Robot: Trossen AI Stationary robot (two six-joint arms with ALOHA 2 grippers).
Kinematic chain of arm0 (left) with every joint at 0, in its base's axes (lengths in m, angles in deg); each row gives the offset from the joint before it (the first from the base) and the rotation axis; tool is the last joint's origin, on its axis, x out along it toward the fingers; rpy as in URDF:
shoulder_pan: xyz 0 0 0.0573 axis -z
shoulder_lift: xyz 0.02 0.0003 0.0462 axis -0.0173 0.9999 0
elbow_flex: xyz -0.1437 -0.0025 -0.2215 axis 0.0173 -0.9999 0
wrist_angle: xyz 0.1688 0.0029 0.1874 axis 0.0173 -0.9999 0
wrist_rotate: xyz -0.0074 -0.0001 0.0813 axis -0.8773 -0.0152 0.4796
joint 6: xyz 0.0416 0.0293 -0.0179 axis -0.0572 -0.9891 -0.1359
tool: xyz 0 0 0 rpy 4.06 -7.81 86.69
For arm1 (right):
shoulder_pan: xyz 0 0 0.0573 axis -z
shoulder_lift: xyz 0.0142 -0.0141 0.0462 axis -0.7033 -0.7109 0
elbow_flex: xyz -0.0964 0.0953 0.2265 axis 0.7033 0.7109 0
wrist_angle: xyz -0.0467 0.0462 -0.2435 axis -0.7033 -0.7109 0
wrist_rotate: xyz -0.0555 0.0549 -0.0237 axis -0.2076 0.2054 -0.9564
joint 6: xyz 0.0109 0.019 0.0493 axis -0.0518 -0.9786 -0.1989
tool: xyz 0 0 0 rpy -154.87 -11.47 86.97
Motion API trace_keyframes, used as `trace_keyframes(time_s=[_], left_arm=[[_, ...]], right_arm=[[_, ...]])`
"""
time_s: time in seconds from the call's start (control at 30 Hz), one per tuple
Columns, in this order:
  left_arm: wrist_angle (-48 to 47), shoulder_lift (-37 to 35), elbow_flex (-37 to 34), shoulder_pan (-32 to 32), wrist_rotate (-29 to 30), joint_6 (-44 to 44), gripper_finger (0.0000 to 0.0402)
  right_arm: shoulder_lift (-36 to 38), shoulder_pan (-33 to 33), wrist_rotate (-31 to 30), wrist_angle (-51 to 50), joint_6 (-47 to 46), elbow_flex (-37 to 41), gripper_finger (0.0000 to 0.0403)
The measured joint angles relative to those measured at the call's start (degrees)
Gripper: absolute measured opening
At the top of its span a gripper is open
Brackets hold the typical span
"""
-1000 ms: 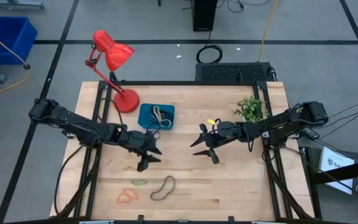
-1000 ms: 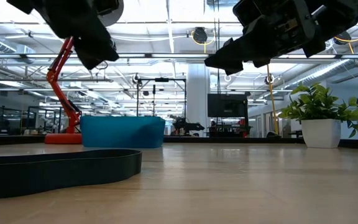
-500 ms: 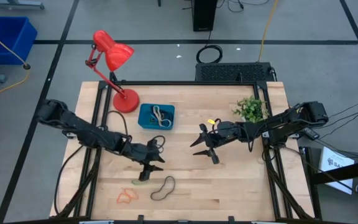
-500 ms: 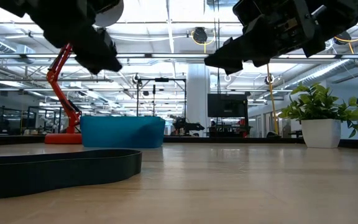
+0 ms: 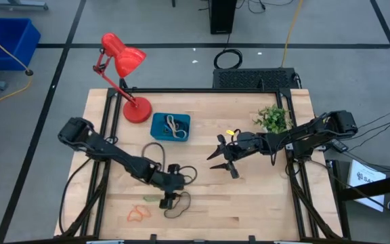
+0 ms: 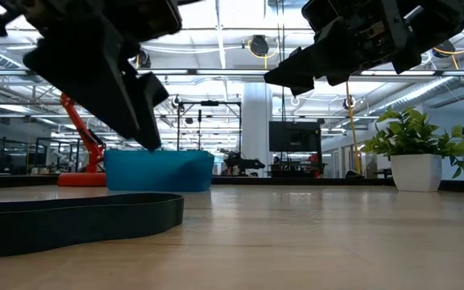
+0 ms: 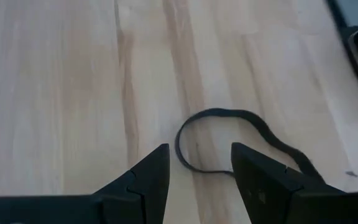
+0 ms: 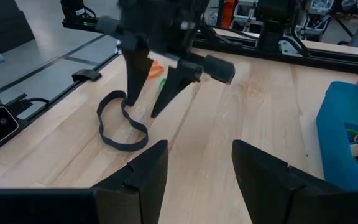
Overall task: Pick and place rubber bands into bin
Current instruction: Put the black rubber band into the blue bin
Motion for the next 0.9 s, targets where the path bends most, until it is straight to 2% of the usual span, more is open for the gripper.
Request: trace_keyframes(time_s=[0.1,0.27,0.57,0.9], left_arm=[[-3.5,3.1,2.8,0.0,0.0,0.5,0.0179],[-3.5,6.2,5.4,-0.1,0.4,1.1,0.0179],[-4.8,10.1,5.4,-0.3,1.5,5.4,0.0179],[-4.7,10.5,5.4,-0.7,1.0,7.4,0.0179]], right_arm=[[0.0,0.0,0.0,0.0,0.0,0.0,0.0175],[0.0,0.0,0.0,0.0,0.0,0.0,0.0172],[0.0,0.0,0.0,0.0,0.0,0.0,0.0175],[0.0,0.0,0.0,0.0,0.0,0.0,0.0175]])
